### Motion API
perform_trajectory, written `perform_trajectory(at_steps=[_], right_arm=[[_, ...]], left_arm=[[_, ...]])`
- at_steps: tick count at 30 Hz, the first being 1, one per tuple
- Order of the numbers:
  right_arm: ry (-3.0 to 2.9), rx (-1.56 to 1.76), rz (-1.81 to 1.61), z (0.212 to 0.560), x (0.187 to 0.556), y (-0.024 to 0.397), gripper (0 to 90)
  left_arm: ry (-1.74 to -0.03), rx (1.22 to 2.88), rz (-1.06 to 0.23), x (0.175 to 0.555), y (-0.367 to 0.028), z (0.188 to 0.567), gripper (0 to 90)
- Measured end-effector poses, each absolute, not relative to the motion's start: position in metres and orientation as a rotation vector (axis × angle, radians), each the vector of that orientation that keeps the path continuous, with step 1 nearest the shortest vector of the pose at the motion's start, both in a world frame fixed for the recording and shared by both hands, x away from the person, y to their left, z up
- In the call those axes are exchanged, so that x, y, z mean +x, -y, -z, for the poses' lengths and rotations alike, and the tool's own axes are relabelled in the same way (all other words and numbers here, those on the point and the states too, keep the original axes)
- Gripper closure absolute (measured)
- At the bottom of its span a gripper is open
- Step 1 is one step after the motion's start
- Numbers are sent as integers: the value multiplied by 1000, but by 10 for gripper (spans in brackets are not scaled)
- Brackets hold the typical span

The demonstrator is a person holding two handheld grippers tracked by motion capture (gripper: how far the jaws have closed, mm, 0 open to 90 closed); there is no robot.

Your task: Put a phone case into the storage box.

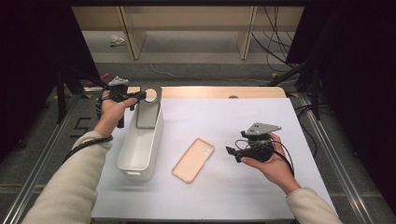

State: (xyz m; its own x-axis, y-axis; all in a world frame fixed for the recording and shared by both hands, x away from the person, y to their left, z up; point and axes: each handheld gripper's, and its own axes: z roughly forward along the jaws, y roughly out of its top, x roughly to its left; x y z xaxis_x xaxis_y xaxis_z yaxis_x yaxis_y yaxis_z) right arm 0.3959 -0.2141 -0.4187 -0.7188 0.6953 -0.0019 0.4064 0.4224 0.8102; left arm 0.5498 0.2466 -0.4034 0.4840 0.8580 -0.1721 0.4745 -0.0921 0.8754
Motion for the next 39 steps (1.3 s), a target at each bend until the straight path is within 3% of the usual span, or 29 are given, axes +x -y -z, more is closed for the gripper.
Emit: perform_trajectory(at_steps=[39], right_arm=[[-2357, 941, -1199, 420, 396, 213, 163]], left_arm=[[-1213, 1819, -571, 560, -244, 412, 721]])
